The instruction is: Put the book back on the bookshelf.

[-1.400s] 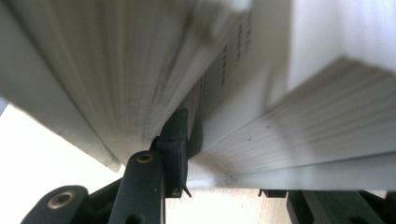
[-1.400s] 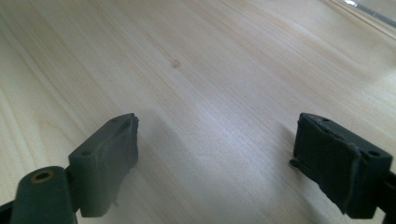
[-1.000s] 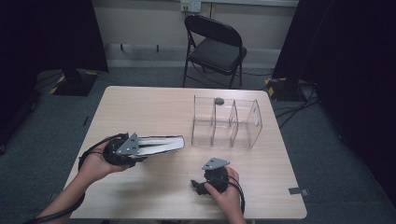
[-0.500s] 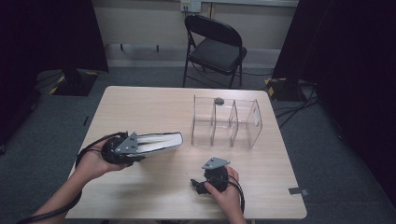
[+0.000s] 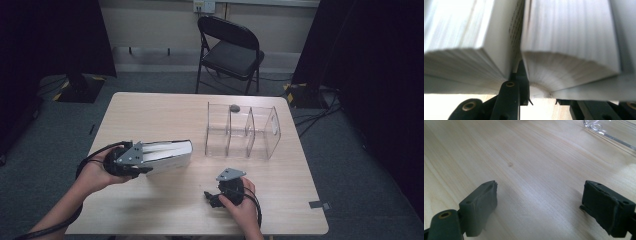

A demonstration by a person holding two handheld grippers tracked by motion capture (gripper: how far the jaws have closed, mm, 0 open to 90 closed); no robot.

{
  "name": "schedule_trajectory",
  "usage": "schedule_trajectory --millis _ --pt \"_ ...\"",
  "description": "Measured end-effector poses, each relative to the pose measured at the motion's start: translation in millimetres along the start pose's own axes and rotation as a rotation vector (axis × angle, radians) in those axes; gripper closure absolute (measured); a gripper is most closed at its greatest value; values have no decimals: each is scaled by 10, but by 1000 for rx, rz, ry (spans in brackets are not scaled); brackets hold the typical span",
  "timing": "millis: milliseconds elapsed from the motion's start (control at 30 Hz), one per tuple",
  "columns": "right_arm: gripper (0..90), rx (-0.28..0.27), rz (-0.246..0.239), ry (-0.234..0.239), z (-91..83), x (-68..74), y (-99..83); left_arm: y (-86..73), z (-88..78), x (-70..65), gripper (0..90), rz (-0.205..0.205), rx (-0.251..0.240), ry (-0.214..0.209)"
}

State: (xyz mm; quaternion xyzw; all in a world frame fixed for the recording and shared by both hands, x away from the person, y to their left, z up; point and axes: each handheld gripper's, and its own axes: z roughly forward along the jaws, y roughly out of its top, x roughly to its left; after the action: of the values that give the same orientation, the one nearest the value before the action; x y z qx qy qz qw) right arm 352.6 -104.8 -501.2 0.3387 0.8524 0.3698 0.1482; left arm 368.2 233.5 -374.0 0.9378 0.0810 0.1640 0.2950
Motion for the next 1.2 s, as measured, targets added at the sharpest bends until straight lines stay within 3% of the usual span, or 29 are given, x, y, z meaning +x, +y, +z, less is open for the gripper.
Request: schedule_trajectory --millis 267,433,500,600,1000,1067,1200 --pt "117 0 -3 2 1 -3 1 8 -50 -24 702 27 16 -32" --pt "117 0 -4 2 2 -5 1 2 -59 -35 705 14 2 -37" --pt "116 0 -7 4 4 -8 3 17 -73 -18 705 11 33 -44" --pt "116 0 -8 5 4 -8 3 7 -69 10 708 -16 19 -40" --pt "115 2 -14 7 6 -14 6 10 -72 -23 706 -15 8 -46" --pt "115 0 -10 11 9 -11 8 13 -90 -43 706 -5 14 -60" --pt "115 -2 -13 12 17 -15 14 4 -128 -68 706 -25 23 -84"
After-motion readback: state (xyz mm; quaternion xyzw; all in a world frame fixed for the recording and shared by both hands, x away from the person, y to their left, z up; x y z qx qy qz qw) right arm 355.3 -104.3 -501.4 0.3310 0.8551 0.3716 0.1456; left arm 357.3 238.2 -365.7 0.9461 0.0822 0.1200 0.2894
